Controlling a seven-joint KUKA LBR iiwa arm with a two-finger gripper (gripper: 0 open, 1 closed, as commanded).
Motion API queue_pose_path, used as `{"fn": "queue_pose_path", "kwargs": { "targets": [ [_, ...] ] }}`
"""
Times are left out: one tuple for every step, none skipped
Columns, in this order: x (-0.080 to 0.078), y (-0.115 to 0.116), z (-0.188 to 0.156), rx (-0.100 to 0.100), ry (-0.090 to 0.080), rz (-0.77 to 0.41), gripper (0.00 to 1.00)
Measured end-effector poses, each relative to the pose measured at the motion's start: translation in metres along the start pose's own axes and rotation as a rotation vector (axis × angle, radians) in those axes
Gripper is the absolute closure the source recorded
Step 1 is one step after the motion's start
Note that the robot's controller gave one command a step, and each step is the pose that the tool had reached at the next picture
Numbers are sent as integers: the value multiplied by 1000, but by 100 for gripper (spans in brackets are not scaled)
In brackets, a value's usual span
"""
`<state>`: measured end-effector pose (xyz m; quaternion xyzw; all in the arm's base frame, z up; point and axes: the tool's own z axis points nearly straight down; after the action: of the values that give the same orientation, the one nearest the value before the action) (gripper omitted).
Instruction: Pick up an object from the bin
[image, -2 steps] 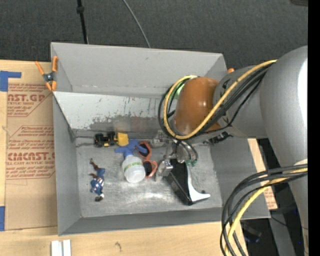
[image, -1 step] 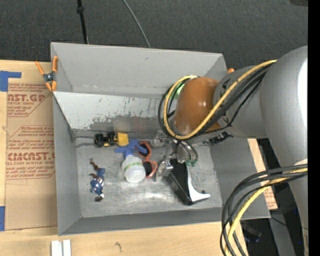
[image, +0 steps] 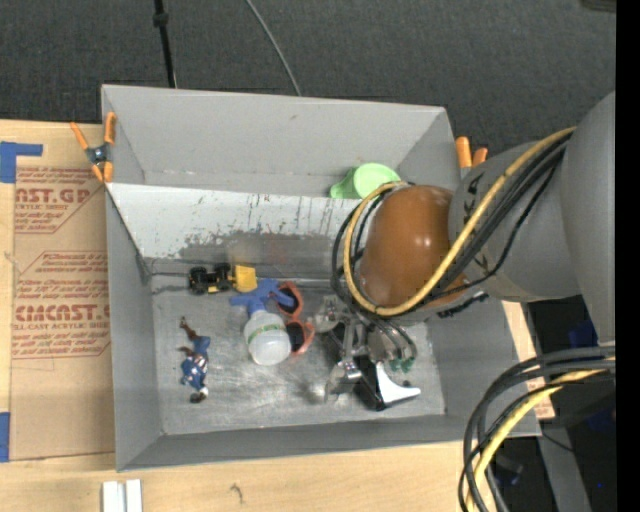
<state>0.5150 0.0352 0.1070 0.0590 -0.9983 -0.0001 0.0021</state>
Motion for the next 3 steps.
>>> {"fn": "queue_pose_path", "kwargs": {
  "targets": [
    [12, 4, -5, -1, -8, 78, 0],
    [-6, -14, 13, -4, -5, 192, 0],
    [-32, -22, -6, 1, -3, 9, 0]
  ]
}}
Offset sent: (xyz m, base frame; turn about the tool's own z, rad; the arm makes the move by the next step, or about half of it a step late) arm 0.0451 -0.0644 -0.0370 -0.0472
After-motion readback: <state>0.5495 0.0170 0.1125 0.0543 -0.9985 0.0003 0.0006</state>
